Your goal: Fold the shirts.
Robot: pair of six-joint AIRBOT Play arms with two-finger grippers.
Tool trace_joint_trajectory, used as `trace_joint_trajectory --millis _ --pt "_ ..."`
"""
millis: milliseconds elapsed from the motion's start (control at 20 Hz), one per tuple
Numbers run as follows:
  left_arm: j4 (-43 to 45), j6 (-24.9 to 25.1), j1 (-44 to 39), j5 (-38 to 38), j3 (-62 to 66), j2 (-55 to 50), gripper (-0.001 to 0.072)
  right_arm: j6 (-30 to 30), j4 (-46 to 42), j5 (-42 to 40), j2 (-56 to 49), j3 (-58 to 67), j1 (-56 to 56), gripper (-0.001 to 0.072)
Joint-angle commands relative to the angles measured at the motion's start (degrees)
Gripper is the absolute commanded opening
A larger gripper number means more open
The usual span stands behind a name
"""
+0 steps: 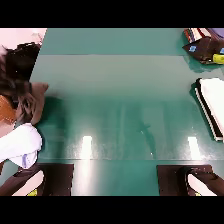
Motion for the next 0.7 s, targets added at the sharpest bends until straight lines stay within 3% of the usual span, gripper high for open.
trace_joint_trajectory --millis 0,150,300,450,650 --pt "-1.18 1.16 -5.27 -6.67 17.16 4.37 0.0025 0.02 -0.09 -6.82 3.15 0.04 0.02 0.0015" --pt "-1.14 1.49 -17.03 -8.5 28.37 4.42 0.0024 0.02 -0.11 -9.46 5.25 0.04 0.02 0.0015" --pt "0.42 1.42 -29.57 -6.16 29.92 2.84 0.0023 0.0 -0.15 -10.38 6.58 0.04 0.02 0.0015" --pt "0.26 1.31 -40.24 -8.74 29.92 -4.09 0.0024 0.02 -0.17 -10.45 7.72 0.04 0.02 0.0015" --pt "-10.38 2.38 -50.93 -10.14 29.92 -18.27 0.0029 0.02 -0.22 -10.38 8.96 0.04 0.02 0.0015"
